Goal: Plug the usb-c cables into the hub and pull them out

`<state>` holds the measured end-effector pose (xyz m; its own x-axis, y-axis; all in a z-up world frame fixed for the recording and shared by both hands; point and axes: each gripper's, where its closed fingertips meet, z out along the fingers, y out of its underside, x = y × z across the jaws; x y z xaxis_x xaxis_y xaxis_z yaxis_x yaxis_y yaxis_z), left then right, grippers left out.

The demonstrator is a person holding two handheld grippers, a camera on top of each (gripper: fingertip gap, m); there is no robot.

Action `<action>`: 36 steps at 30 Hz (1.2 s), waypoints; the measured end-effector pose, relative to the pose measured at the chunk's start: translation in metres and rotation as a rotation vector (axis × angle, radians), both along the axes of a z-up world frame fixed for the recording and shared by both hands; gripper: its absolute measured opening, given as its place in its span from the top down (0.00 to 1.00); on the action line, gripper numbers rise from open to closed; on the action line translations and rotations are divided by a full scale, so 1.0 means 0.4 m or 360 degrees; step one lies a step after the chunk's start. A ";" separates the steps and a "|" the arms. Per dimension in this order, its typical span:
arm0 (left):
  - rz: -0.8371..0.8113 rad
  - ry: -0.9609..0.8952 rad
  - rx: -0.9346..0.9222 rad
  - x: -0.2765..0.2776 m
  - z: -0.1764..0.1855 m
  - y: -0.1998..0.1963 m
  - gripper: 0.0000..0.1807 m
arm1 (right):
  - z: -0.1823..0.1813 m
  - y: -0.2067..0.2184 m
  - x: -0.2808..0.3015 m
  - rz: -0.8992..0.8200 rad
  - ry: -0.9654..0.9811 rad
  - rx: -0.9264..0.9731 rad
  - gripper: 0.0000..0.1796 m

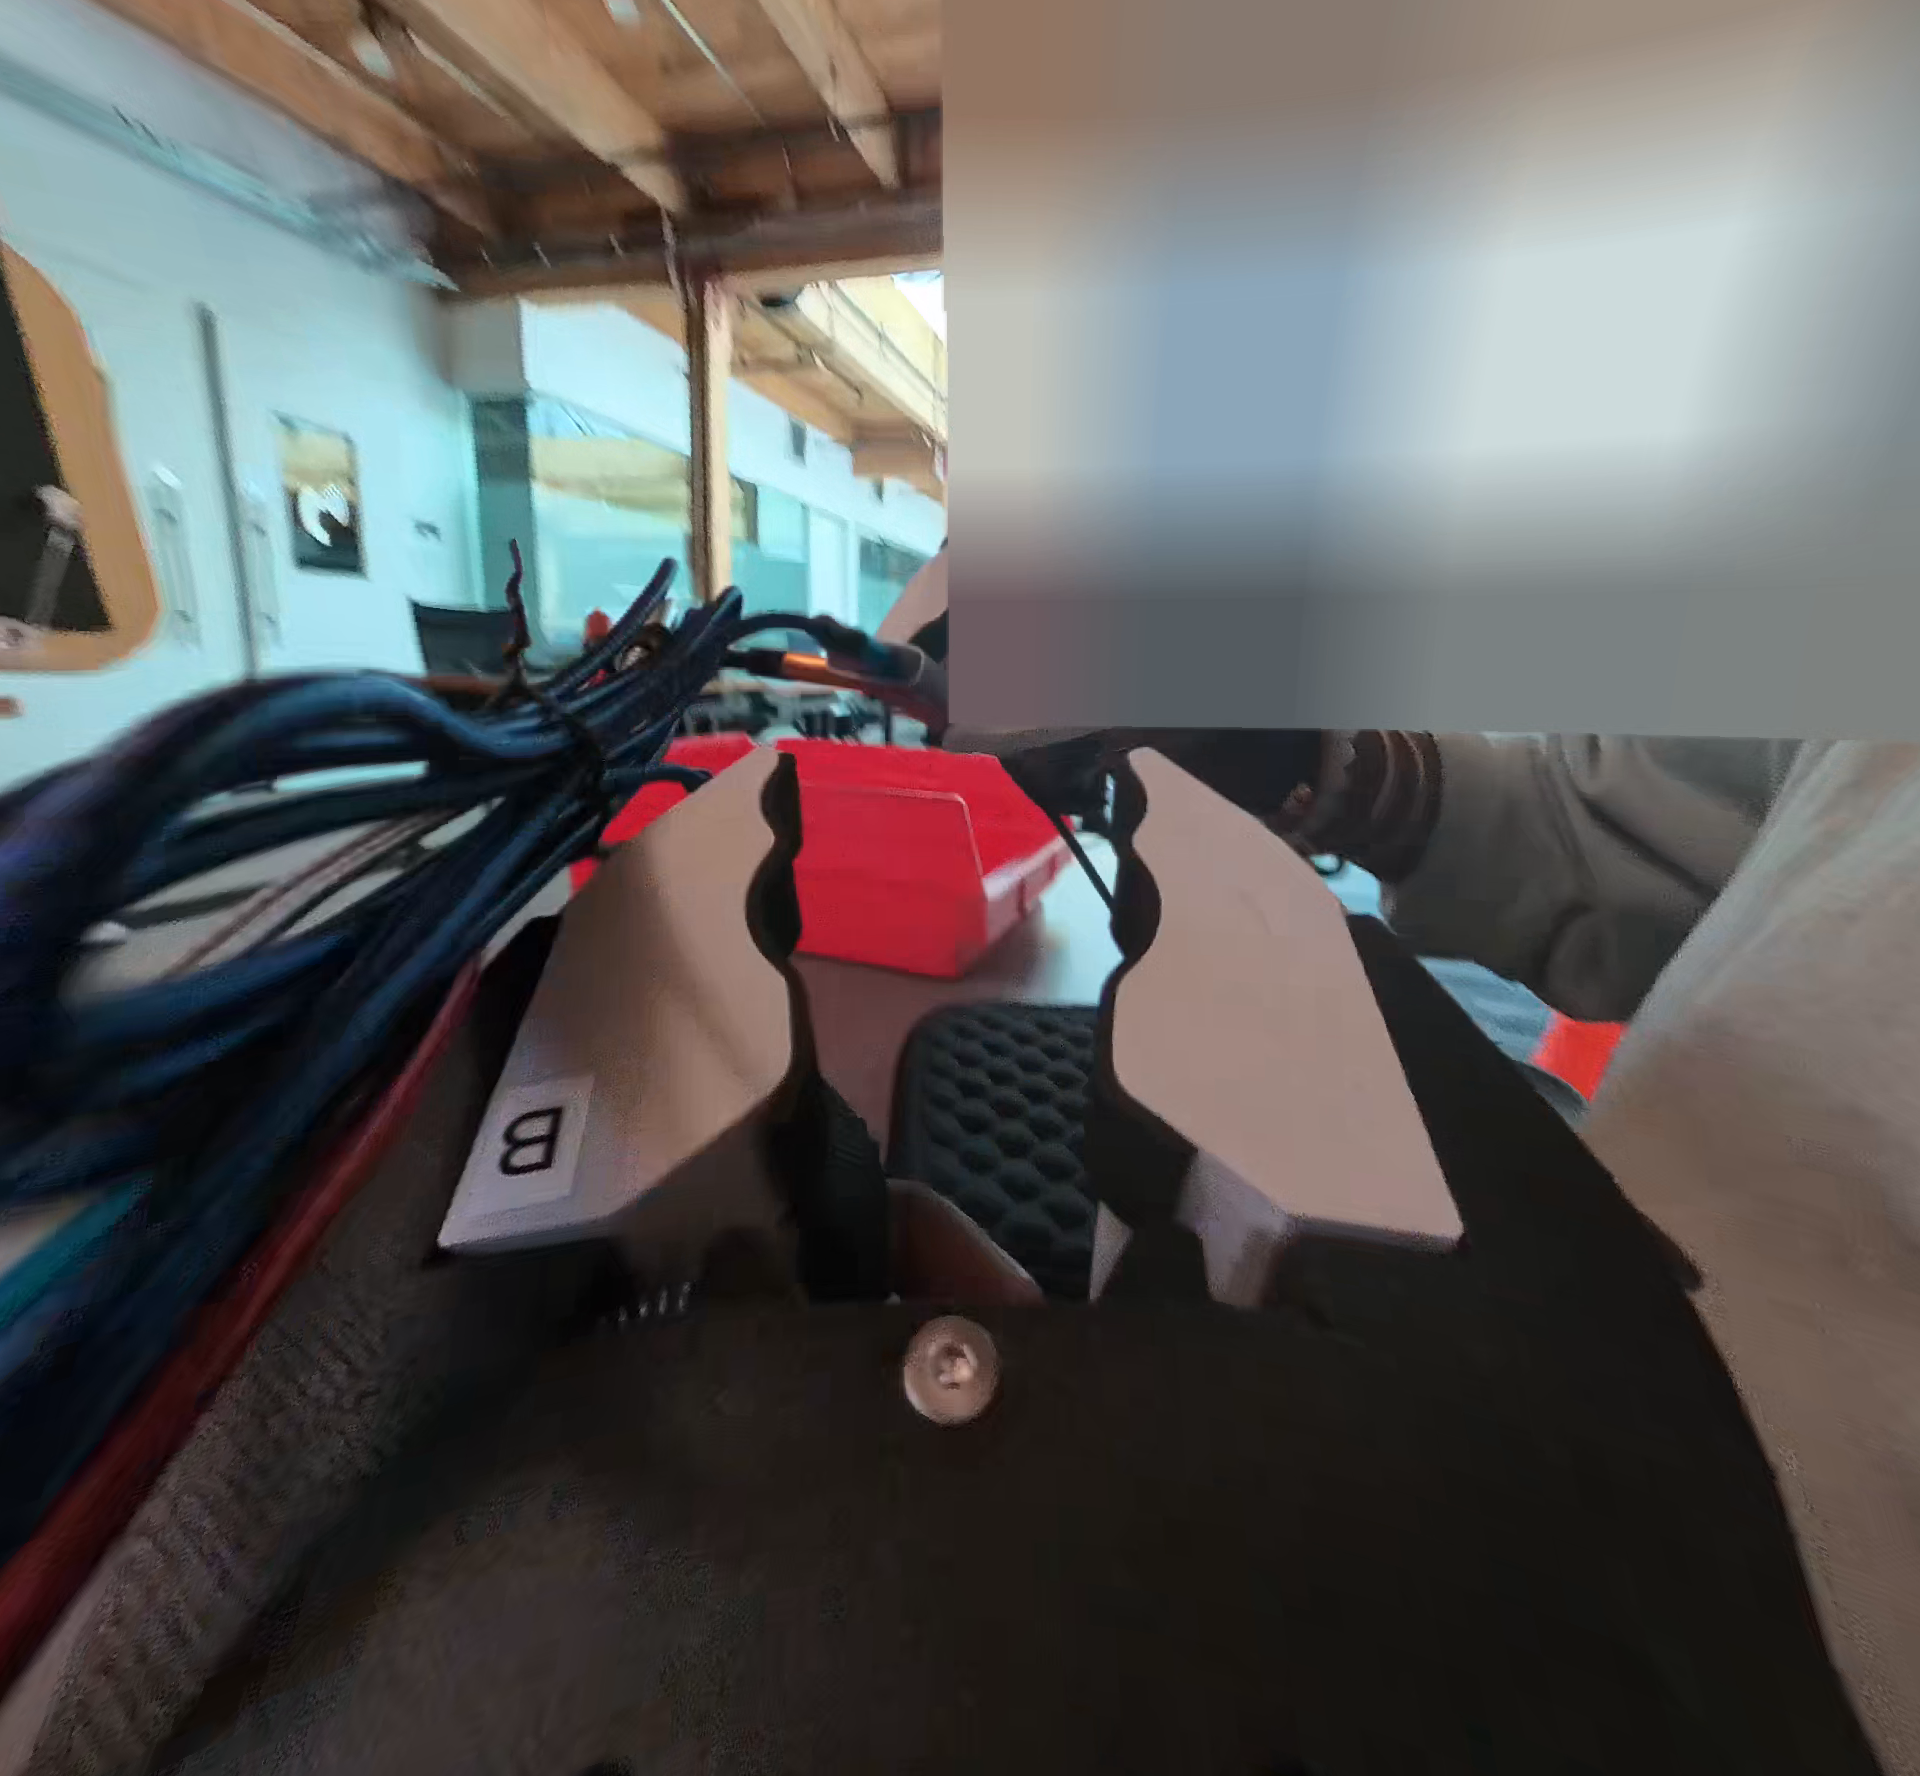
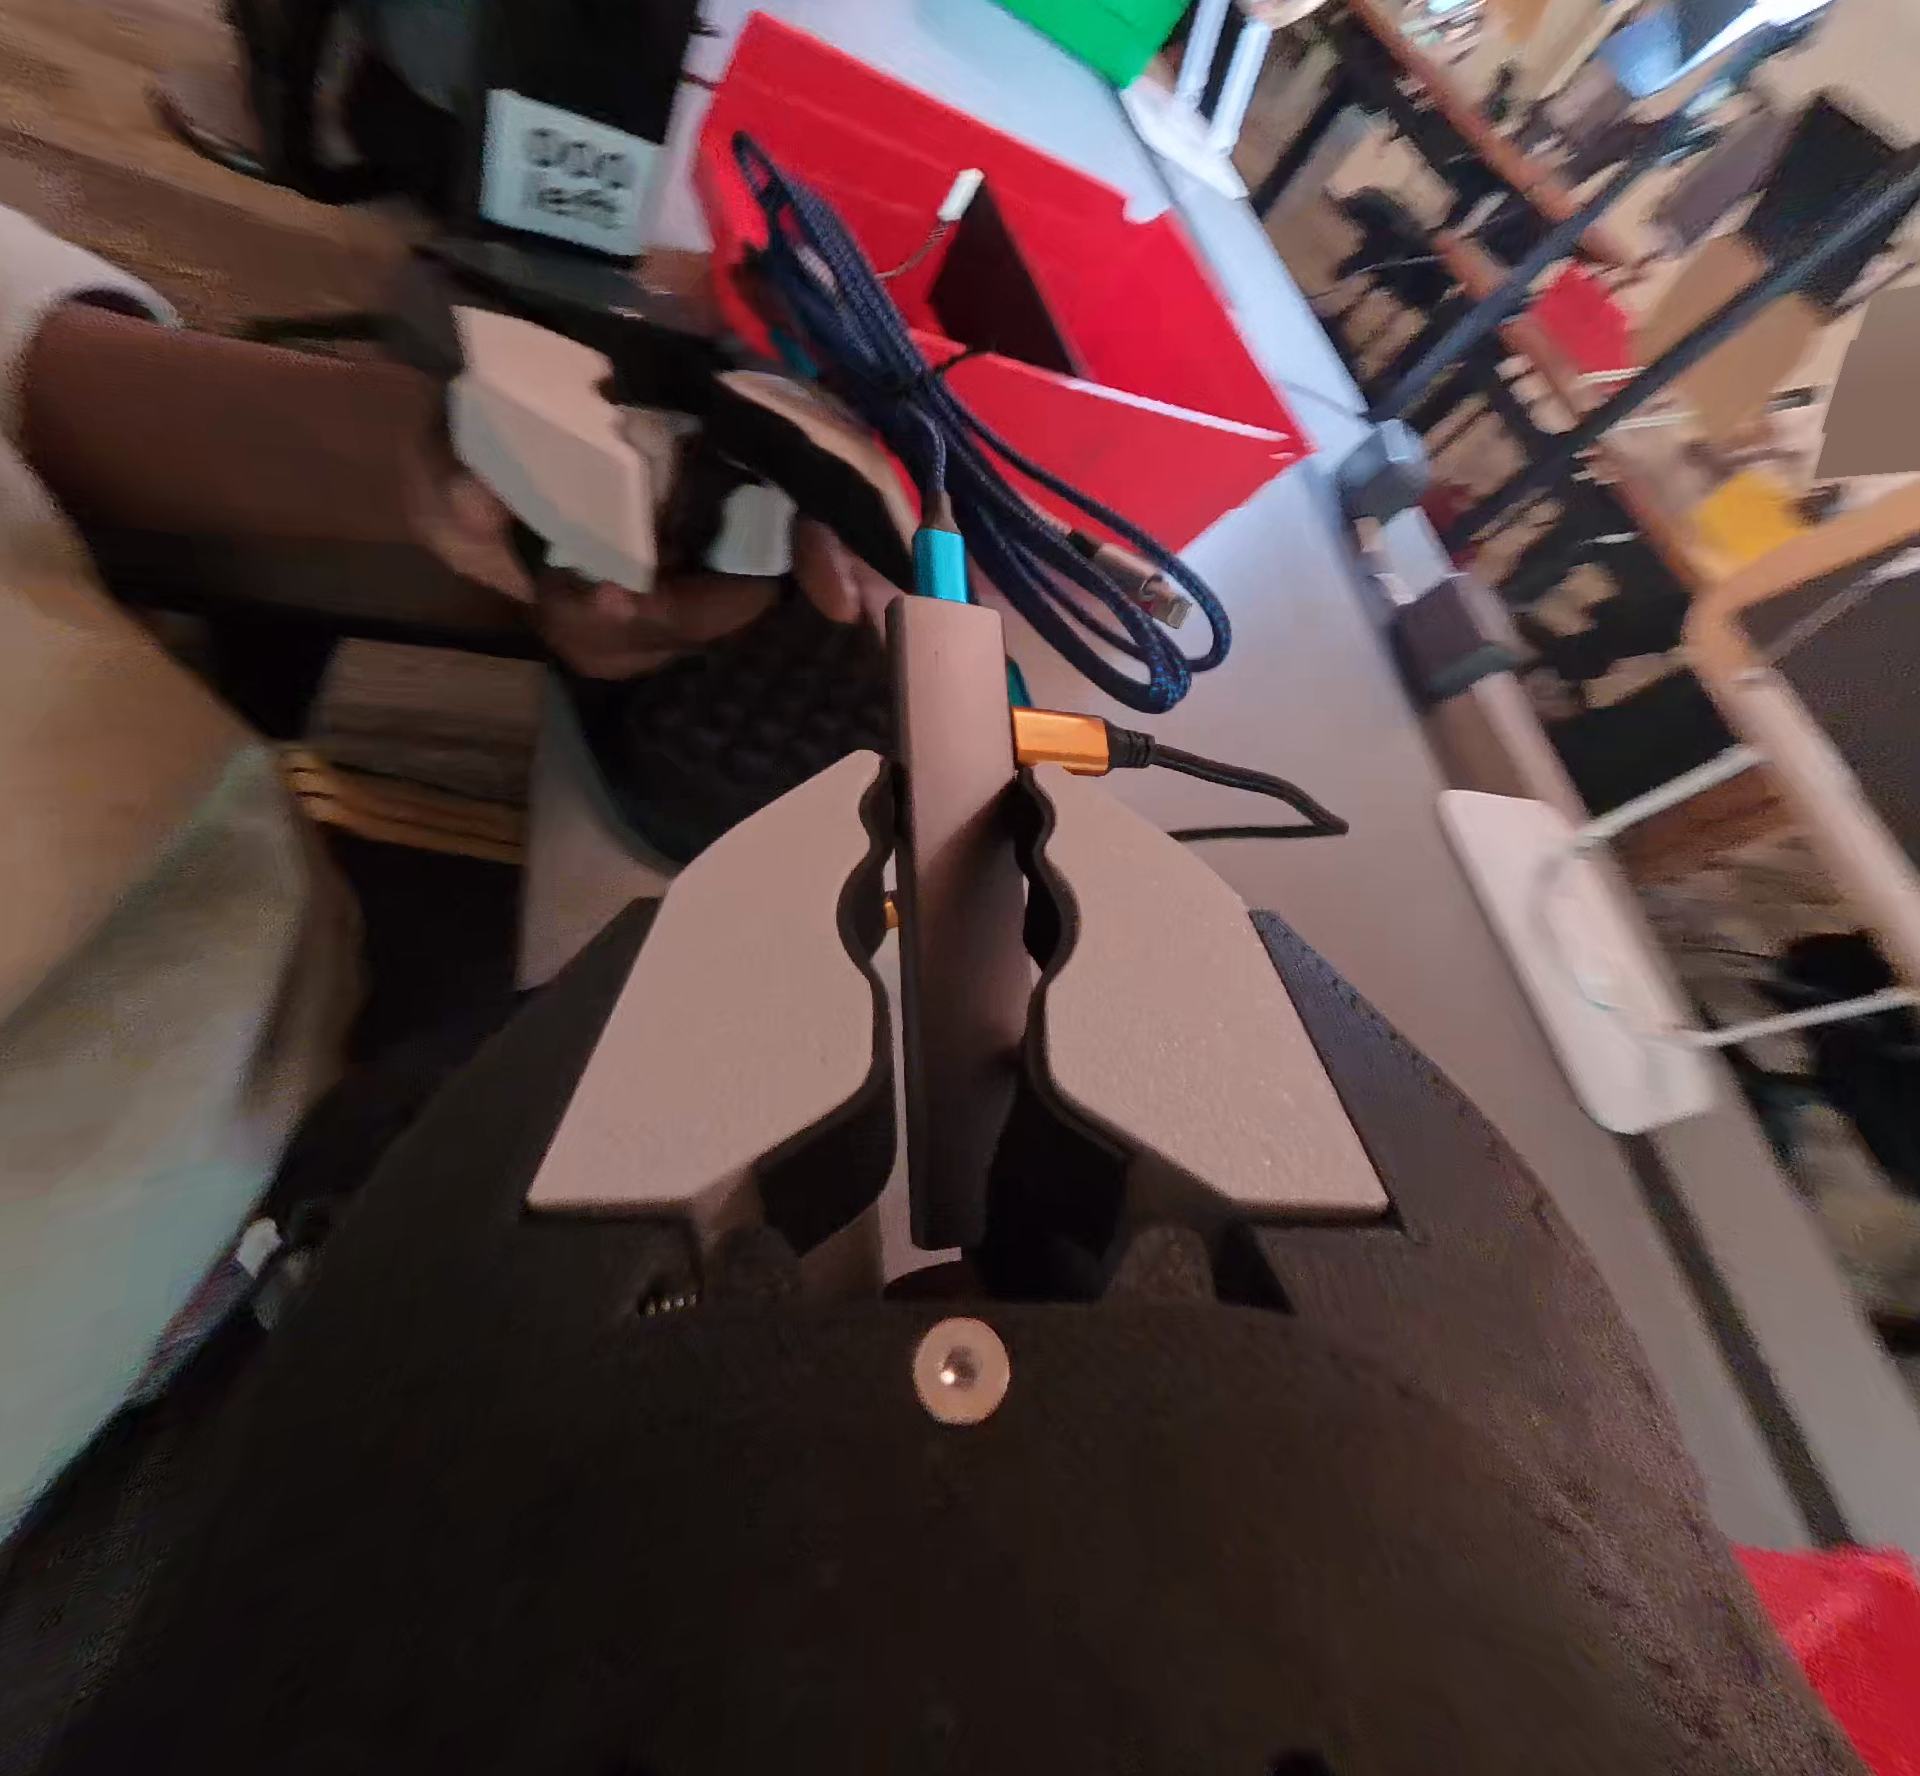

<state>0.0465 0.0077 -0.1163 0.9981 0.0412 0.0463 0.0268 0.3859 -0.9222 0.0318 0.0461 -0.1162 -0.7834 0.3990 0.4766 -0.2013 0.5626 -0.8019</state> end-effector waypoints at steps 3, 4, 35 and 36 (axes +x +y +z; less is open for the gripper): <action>0.0051 0.0001 0.0145 -0.007 0.011 -0.030 0.68 | 0.060 0.036 -0.035 -0.0135 0.0134 -0.0079 0.88; 0.0050 -0.0006 0.0181 -0.008 0.014 -0.038 0.68 | 0.084 0.048 -0.045 -0.0178 0.0202 -0.0102 0.88; -0.0088 -0.0120 0.0353 -0.018 0.027 -0.073 0.78 | 0.210 0.695 -0.104 -0.1360 0.1067 -0.0769 0.88; -0.0089 -0.0133 0.0352 -0.021 0.027 -0.072 0.78 | 0.192 0.702 -0.106 -0.1366 0.0996 -0.0856 0.88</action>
<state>0.0381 -0.0213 -0.1056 0.9909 -0.0346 0.1303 0.1264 0.5739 -0.8091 -0.0107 0.3269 -0.0394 0.1466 0.9452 0.2918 -0.3635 0.3258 -0.8728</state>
